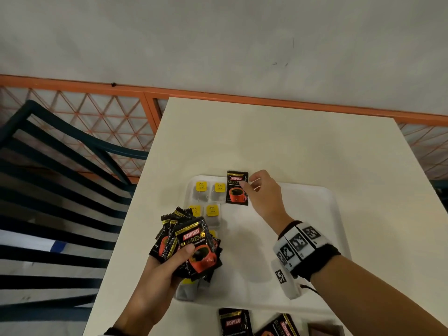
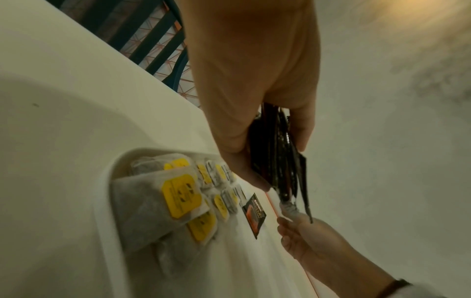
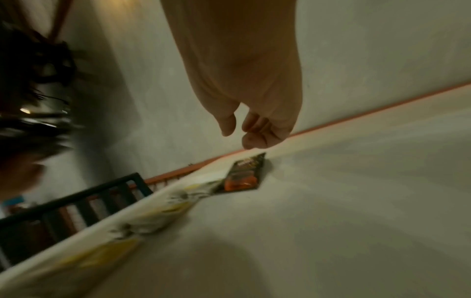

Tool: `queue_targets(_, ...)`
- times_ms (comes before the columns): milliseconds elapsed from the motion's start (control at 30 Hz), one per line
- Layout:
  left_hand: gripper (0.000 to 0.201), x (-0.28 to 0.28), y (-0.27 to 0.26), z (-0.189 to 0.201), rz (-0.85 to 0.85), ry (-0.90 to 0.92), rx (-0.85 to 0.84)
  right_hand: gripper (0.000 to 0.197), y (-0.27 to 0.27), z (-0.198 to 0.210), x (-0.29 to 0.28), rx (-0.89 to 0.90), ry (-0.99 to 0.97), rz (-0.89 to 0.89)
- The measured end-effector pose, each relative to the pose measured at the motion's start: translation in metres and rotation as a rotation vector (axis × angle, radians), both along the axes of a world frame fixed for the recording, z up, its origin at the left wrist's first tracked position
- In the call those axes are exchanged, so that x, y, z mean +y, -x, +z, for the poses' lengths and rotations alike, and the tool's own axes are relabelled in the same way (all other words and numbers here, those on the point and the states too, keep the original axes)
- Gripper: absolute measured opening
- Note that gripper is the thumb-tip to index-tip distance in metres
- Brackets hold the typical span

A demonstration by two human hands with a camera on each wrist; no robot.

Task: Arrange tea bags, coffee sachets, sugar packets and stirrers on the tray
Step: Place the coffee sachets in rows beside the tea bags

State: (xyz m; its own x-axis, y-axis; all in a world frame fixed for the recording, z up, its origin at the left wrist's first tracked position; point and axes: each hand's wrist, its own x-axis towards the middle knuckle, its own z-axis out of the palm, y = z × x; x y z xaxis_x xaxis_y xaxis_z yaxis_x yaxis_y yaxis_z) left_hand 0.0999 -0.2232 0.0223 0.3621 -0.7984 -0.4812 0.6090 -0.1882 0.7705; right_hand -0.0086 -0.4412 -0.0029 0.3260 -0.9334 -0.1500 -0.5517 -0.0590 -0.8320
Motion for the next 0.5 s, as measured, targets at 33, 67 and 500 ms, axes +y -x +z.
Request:
queue_targets(33, 0.104, -0.002, 0.000, -0.001, 0.007, -0.004, -0.001, 0.016, 0.001, 0.009, 0.010, -0.017, -0.005, 0.052)
queue_targets(67, 0.105, -0.004, 0.001, -0.002, 0.014, -0.010, -0.002, 0.015, 0.002, 0.018, 0.021, -0.040, -0.024, 0.116)
queue_targets(500, 0.100, -0.013, 0.008, 0.003, 0.042, 0.046, -0.026, 0.015, 0.020, 0.041, 0.085, -0.285, -0.430, 0.322)
